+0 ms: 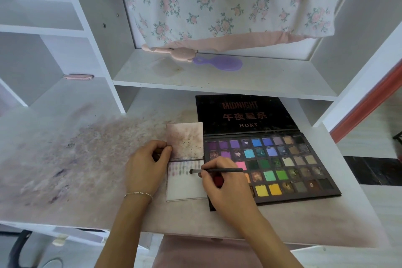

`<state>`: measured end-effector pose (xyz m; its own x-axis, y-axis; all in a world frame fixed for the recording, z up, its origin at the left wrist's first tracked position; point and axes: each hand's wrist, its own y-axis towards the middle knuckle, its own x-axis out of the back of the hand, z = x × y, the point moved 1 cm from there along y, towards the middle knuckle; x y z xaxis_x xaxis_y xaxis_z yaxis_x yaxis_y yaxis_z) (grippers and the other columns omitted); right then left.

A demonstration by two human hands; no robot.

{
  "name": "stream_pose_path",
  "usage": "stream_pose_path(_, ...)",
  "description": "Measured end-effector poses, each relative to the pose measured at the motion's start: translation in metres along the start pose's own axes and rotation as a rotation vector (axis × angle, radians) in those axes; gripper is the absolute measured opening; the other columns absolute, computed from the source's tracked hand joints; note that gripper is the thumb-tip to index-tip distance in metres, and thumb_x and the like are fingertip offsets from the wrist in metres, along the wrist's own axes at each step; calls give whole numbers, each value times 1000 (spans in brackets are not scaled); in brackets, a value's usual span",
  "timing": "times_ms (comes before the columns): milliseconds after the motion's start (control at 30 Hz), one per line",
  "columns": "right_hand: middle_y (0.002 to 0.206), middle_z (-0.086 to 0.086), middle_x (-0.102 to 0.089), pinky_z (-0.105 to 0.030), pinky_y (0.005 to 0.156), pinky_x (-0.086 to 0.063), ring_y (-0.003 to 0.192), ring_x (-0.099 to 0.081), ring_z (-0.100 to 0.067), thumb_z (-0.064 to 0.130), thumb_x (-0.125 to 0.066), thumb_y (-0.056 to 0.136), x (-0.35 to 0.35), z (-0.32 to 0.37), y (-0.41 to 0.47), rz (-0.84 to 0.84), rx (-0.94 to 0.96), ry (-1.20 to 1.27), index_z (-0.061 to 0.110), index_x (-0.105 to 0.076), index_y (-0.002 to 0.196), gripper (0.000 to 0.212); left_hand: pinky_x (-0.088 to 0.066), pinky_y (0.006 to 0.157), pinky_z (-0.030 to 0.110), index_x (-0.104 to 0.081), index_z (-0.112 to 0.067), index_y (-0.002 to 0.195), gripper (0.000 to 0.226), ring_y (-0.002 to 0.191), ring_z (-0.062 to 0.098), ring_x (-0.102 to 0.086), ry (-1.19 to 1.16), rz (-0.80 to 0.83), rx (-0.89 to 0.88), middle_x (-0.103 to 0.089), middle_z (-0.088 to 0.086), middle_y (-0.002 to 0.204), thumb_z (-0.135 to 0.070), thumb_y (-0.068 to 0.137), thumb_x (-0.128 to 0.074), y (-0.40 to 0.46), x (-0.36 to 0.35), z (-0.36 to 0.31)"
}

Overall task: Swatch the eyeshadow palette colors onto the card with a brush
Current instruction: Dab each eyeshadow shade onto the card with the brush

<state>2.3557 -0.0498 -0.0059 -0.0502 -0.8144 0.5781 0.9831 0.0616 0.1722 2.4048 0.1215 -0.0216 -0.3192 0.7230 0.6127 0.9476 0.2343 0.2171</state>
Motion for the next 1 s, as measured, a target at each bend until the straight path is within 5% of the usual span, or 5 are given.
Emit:
stream_pose_path(633, 84, 9, -54, -26, 70, -48, 82, -52, -5, 20, -59, 84, 0, 0, -1, -22, -7, -13, 32, -50, 77, 16, -34, 55, 16, -65, -26, 80, 6, 65, -1, -52, 10, -6, 0, -60, -12, 70, -23, 83, -61, 0, -2, 1)
stream_pose_path(800, 85, 9, -54, -23, 70, -46, 84, -51, -7, 20, -60, 84, 0, 1, -1, -17, 14, -25, 28, -53, 79, 11, -36, 56, 18, -65, -26, 80, 5, 66, 1, -53, 7, -9, 17, -61, -11, 70, -23, 82, -62, 0, -2, 2)
stream_pose_path(1000, 76, 12, -53, -13, 59, -42, 72, -52, -3, 12, -58, 82, 7, -2, -6, -96, -9, 97, 37, -47, 73, 29, -38, 60, 23, -66, -25, 81, 5, 68, 8, -56, -11, -6, 26, -62, -11, 71, -23, 82, -62, 0, -1, 1)
